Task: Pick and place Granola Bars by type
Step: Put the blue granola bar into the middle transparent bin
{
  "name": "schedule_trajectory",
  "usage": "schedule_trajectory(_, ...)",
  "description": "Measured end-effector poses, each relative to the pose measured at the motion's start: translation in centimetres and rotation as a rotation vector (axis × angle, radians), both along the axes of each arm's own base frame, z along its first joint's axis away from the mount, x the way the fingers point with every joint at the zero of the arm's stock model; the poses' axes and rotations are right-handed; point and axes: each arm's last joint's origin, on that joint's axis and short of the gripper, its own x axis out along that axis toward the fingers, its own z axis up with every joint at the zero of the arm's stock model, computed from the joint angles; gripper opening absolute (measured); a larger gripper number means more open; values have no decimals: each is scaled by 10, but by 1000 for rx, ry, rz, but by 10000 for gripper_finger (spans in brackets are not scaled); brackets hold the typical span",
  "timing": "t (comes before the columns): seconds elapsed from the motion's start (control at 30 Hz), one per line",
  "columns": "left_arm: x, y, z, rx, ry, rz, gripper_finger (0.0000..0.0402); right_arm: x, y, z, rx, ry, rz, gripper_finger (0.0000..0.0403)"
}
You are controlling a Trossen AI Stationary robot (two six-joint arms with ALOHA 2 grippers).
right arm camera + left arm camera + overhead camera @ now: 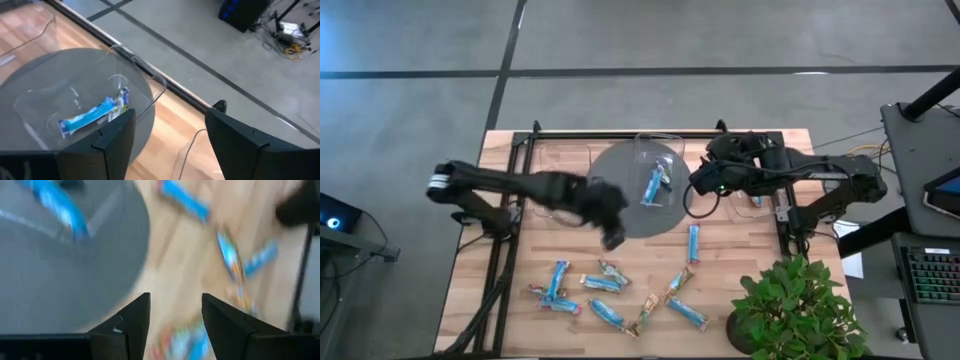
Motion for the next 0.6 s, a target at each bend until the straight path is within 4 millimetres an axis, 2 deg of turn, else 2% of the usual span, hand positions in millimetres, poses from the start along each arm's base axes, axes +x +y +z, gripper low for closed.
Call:
schedule_trajectory(0.13,-37,-36,-2,-59,142,115,161,5,1,-4,23,12,15,231)
schedule_trajectory(0.3,-70,-71,-23,-147,308,351,161,13,2,-14,63,26,43,231)
schedule_trajectory(0.43,-88,-94,-51,-149,421,462,161,22,3,-24,62,63,55,231)
schedule_trajectory(0.6,-104,-108,-77,-130,500,552,161,33,4,-34,85,117,96,231)
